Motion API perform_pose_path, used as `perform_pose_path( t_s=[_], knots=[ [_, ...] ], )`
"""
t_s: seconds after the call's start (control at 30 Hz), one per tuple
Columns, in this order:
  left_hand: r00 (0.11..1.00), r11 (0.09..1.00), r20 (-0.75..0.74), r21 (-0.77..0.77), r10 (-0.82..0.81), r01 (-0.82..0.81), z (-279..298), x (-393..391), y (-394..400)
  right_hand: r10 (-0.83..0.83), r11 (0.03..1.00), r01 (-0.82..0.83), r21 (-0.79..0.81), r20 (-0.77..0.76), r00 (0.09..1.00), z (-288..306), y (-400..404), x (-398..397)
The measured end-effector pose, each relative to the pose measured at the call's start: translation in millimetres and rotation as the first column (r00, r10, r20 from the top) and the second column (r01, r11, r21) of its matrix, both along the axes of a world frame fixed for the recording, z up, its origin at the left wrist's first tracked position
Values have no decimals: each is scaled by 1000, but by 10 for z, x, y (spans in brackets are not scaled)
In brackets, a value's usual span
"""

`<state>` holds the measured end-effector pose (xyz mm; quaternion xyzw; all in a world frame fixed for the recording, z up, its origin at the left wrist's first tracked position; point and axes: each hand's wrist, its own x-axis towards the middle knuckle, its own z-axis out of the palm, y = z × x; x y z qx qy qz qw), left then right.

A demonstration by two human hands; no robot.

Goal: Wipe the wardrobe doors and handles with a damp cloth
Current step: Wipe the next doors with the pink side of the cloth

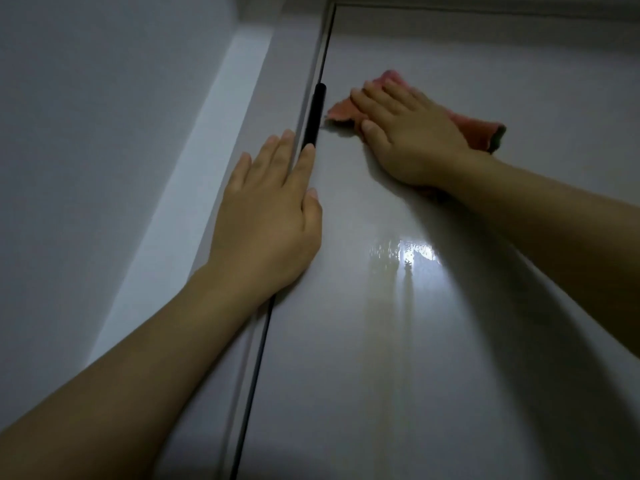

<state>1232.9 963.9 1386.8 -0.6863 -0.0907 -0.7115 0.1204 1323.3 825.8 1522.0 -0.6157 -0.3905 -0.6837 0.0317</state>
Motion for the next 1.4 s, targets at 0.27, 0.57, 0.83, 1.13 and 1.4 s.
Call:
perform_pose_path(
  t_s=[0.27, 0.57, 0.83, 1.13, 1.4],
  knots=[
    [998, 999, -30, 16, -52, 52, -44, -37, -2, 66, 959, -1, -285, 218, 974, -1084, -235, 193],
    [993, 997, -86, 29, 80, -78, -138, -20, 18, 62, 998, -59, -29, 125, 990, -1136, -145, 140],
    [993, 997, -87, 35, 74, -71, -190, -3, -2, 38, 973, -23, 229, -61, 997, -153, -620, 359],
    [996, 989, -88, 146, 31, -18, 16, 126, -235, 69, 997, -66, -37, 101, 992, -894, -579, 358],
    [990, 983, -102, 145, -98, 112, 469, 361, -407, 38, 975, -23, 221, -64, 997, -423, -653, 409]
  ],
)
